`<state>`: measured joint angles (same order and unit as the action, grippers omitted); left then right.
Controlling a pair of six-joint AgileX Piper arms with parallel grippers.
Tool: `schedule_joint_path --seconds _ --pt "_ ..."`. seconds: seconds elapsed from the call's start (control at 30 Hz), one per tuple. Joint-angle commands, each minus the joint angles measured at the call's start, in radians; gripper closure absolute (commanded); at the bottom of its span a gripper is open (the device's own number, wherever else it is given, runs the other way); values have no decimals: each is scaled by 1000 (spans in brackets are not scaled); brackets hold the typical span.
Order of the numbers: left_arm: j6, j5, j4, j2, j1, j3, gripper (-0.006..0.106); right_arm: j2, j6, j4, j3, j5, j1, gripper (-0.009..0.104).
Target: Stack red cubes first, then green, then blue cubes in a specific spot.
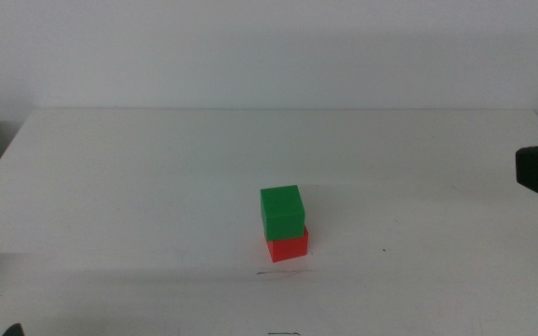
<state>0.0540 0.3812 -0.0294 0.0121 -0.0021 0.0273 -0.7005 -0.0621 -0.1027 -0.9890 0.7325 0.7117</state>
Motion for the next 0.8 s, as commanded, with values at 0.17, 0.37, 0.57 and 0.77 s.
schedule_joint_path --seconds 0.17,0.37,0.57,0.77 --pt "9 -69 -5 26 81 -3 8 1 11 -19 -23 -69 -8 9" --pt "9 -67 20 -4 131 -23 8 1 11 -19 -23 -69 -8 9" --pt "-88 99 75 -287 131 -311 8 0 11 -19 -23 -69 -8 9" --pt "-178 570 81 -600 130 -705 8 0 11 -19 -23 -69 -8 9"
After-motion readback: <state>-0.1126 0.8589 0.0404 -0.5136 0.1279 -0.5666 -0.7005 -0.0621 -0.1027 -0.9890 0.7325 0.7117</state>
